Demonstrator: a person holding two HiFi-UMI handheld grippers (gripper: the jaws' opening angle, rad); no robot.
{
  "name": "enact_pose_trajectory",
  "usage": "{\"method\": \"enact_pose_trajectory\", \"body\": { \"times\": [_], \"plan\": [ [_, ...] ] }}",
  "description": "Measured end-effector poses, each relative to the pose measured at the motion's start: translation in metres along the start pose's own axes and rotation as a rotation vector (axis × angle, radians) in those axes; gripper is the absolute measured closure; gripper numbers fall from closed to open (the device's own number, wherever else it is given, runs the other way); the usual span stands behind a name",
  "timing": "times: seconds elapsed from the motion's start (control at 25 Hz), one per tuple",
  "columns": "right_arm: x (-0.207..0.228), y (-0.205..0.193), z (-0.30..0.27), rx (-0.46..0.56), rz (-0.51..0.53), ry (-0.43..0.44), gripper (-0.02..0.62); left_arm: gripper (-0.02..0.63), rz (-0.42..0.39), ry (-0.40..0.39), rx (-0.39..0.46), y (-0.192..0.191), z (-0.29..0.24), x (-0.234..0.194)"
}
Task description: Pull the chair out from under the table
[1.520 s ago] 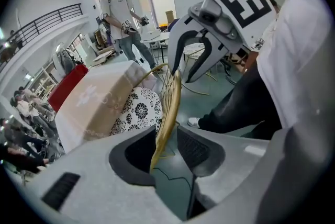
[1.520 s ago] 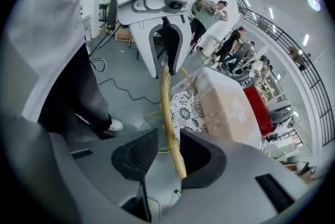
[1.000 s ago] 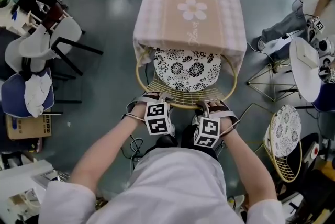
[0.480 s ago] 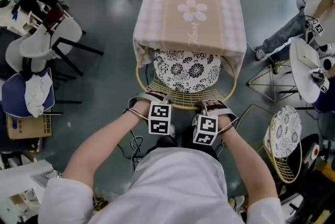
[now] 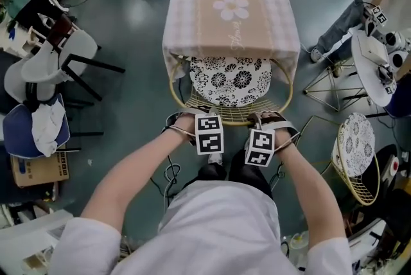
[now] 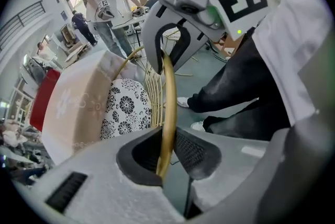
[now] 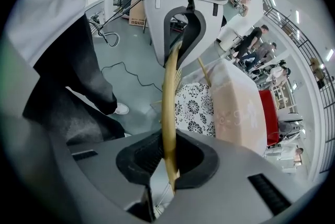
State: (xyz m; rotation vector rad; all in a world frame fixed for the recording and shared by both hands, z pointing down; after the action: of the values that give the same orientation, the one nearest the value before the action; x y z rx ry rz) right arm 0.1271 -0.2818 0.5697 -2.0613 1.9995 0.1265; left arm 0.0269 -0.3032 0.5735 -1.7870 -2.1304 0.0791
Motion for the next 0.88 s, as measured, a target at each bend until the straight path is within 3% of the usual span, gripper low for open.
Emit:
{"method": "enact_pose_trajectory", "body": {
  "times": [0.44,0.88],
  "plan": [
    [-0.006,-0.001,-0.002,-0.063,-0.028,0.017,0.56,0.548,-0.072,0.036,0.024,0.004,-0.002,0.01],
    [-0.02,0.003,0.001,-0.072,-0.024,0.009,0.56,0.548,-0.077,0.064,0.021,0.002,0.002,0.024]
  ]
}}
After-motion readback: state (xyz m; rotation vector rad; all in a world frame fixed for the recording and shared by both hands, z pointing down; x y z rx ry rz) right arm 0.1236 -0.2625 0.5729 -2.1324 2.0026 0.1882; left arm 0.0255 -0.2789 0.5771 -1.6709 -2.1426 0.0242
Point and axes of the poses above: the fingertips, and each gripper's own axes: z backward along the fingers, x to its right, y out of its top, the point moved 5 cm from there along z, backward along the fingers, and after that the axes turned 8 degrees about y, right-handed, at the moved point
